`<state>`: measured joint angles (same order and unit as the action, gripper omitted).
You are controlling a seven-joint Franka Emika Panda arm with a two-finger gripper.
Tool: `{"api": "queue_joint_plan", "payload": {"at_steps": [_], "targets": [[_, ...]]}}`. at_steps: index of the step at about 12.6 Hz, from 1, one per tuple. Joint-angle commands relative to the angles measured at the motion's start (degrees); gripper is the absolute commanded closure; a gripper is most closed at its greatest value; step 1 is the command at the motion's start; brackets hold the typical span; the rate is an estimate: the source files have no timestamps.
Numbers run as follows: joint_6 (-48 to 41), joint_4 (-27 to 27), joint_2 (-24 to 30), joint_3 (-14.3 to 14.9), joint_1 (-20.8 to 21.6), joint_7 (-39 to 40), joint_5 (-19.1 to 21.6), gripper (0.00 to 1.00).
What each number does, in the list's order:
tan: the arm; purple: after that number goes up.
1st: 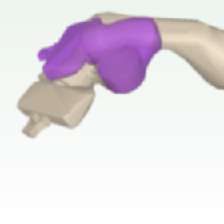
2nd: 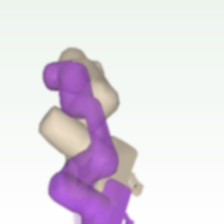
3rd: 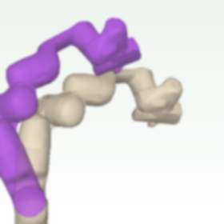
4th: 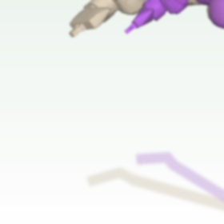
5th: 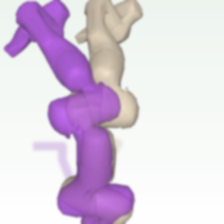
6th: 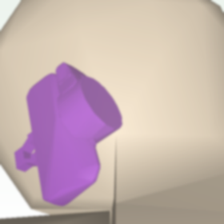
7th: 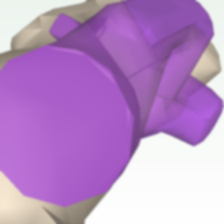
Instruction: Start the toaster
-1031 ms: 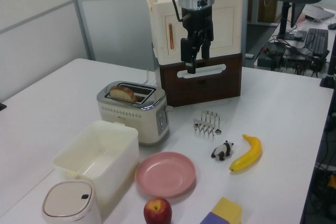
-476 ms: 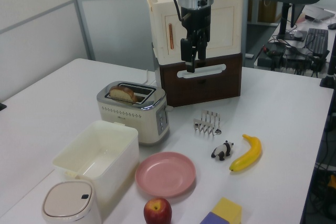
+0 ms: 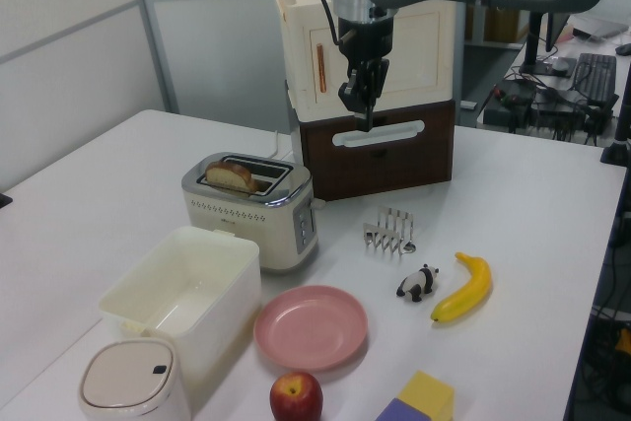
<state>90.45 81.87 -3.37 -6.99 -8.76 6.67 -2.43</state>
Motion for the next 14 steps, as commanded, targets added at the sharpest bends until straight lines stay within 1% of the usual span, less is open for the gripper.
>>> {"api": "queue_joint_plan", "payload": {"at_steps": [1, 4, 6, 8, 12, 13, 14], "targets": [[7.35, 3.38, -1.1, 0.93, -0.29, 1.5, 1.11, 1.0], [15.26, 3.38, -8.03, 0.93, -0.29, 1.06, 0.5, 1.0], [20.53, 3.39, -12.78, 1.02, -0.46, 0.97, -1.95, 1.0], [22.05, 3.38, -14.64, 1.02, -1.43, 0.97, -3.63, 1.0], [22.75, 3.3, -16.4, 1.02, -3.72, 1.41, -4.16, 1.0], [23.54, 3.21, -17.02, 1.02, -3.89, 1.15, -5.29, 1.0], [26.42, 3.38, -18.15, 1.02, -3.89, 0.98, -5.65, 1.0]]}}
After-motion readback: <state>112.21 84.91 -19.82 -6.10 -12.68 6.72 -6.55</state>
